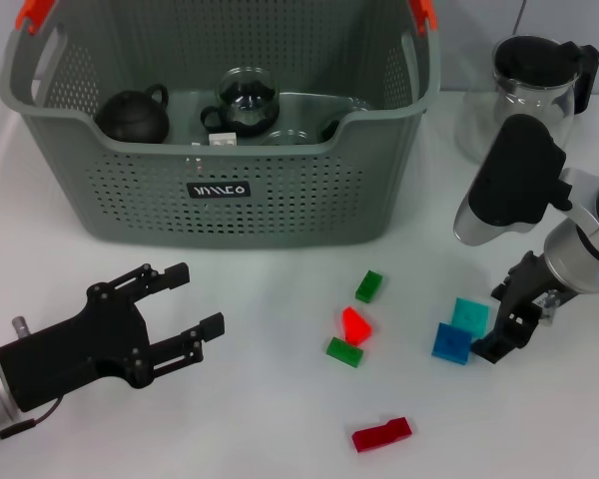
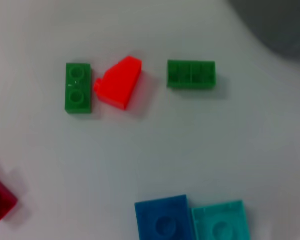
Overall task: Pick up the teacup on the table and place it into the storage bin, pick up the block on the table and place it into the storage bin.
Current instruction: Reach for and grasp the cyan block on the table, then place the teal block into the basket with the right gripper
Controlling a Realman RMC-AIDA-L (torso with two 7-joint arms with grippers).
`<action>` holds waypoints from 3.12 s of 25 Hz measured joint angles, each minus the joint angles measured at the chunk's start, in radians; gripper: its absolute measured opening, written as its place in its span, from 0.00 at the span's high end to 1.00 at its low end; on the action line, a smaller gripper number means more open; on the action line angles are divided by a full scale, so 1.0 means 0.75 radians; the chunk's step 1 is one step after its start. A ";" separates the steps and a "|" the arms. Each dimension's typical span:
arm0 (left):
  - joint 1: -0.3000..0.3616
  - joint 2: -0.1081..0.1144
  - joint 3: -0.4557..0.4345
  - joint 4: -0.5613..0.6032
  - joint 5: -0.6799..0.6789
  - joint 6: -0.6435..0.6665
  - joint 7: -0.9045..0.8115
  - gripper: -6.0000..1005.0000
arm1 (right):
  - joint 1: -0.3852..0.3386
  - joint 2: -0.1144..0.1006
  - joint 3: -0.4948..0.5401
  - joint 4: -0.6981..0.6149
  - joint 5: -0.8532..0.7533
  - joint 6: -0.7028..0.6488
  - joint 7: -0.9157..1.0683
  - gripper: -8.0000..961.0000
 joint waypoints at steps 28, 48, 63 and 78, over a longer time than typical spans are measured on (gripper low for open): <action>0.001 0.000 0.000 0.000 -0.002 -0.001 0.000 0.24 | 0.031 -0.002 -0.020 0.050 0.069 0.009 -0.003 0.13; -0.002 0.000 0.000 -0.002 -0.003 -0.001 0.000 0.24 | 0.033 -0.003 -0.009 0.054 0.079 0.028 0.016 0.30; -0.002 0.000 0.000 -0.002 -0.007 -0.003 0.000 0.24 | 0.016 -0.009 0.062 0.000 0.109 -0.013 0.006 0.56; 0.022 0.012 -0.031 0.024 0.031 0.081 0.006 0.24 | -0.094 -0.016 0.850 -0.364 1.025 -0.538 -0.431 0.56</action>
